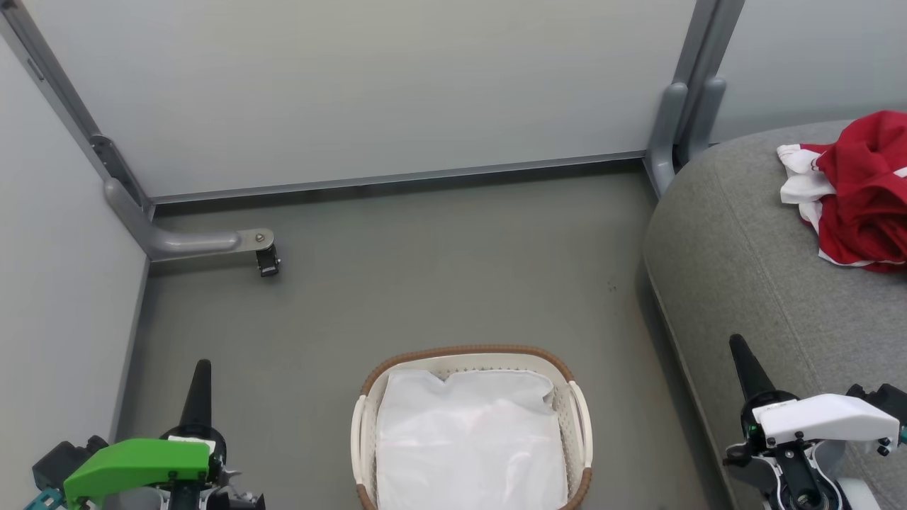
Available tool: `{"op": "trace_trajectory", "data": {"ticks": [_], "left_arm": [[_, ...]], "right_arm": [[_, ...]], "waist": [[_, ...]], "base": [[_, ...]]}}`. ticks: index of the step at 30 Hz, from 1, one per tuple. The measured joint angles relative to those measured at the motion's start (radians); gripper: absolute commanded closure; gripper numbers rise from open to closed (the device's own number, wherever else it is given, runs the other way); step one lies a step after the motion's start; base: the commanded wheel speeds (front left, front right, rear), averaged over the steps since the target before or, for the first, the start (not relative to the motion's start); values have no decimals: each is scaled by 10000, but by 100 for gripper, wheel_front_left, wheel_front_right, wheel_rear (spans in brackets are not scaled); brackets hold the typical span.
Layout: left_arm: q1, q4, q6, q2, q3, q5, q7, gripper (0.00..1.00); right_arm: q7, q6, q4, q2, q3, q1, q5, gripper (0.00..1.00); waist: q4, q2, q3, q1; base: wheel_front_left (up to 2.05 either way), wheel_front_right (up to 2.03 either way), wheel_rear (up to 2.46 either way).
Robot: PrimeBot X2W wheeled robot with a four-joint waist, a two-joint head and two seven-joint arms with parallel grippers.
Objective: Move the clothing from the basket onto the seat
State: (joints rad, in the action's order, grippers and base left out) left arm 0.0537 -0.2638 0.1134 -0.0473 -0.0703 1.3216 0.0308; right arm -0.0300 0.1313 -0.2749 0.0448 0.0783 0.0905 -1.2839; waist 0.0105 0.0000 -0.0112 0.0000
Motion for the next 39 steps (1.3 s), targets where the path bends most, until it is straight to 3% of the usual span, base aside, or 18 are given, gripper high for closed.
{"op": "trace_trajectory", "data": {"ticks": [39], "left_arm": [[430, 151, 115, -2, -391, 2623, 754, 100]], "right_arm": [[-761, -4, 263, 19, 322, 120, -2972, 100]], "waist": [[-94, 0, 73, 0]], "base": [[0, 0, 0]]}}
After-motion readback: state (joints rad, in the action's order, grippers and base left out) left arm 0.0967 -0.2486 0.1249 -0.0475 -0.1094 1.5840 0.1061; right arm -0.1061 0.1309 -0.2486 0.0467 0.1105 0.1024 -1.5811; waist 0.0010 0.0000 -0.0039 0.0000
